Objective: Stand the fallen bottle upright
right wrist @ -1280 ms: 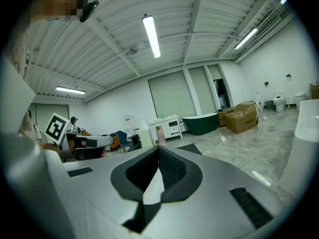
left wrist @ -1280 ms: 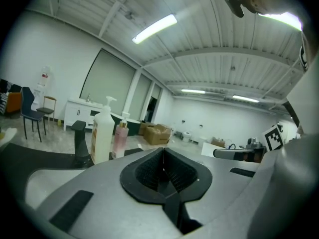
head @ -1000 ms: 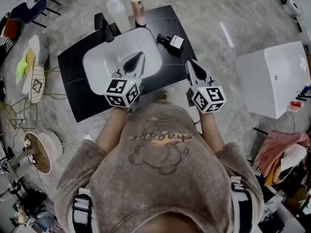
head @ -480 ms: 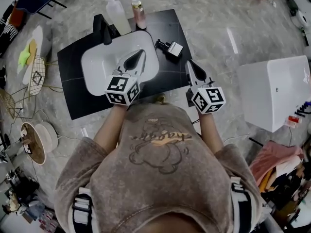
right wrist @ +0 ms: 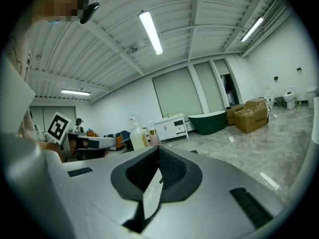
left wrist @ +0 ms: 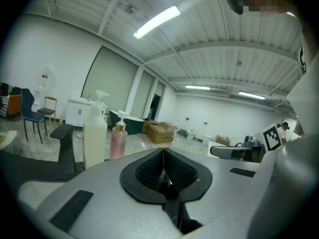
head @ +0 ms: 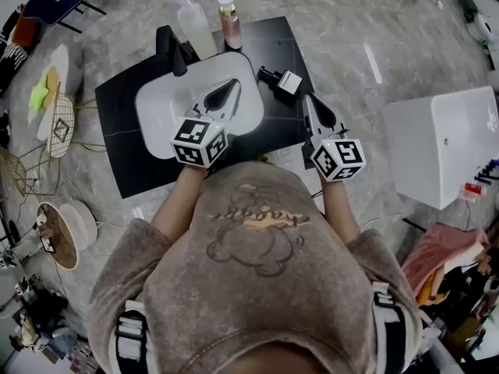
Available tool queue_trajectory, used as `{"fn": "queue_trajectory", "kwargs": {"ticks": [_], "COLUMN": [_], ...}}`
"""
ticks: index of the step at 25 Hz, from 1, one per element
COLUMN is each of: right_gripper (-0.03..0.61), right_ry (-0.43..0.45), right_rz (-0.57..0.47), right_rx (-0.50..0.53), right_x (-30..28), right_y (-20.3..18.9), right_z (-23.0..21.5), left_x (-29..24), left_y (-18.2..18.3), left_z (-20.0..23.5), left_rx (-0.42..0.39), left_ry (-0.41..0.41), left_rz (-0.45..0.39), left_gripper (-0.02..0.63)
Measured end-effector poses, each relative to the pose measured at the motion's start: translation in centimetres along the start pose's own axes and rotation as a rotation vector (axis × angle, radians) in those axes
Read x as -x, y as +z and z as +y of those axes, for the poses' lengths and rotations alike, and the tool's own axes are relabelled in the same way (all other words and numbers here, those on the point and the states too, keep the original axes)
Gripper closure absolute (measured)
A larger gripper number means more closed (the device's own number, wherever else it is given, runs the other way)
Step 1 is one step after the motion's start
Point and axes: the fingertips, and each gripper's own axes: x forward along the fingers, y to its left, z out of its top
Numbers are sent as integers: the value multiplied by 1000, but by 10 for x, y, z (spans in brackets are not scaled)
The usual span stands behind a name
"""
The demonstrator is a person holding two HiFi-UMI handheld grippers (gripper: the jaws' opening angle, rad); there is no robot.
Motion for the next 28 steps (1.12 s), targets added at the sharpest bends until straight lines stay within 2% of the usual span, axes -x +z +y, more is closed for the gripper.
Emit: {"fn": "queue_trajectory", "kwargs": {"ticks": [10, 12, 20, 28], "right_gripper": [575, 525, 467, 352], "right_ry": [-3, 8, 39, 99], "right_rz": [5, 11, 45, 79], "right_rx": [20, 21, 60, 113], "right_x": [-14, -18, -31, -53], "right_y": [1, 1, 4, 12], "right_z": [15, 17, 18, 19], "left_x": [1, 0, -3, -3], "left_y": [-2, -2, -3, -4], "left_z": [10, 12, 16, 24], "left_rx": [12, 13, 18, 27], "left_ry": [-55, -61, -77, -68], "left_rz": [5, 7, 14, 16], "left_gripper": [594, 594, 594, 594]}}
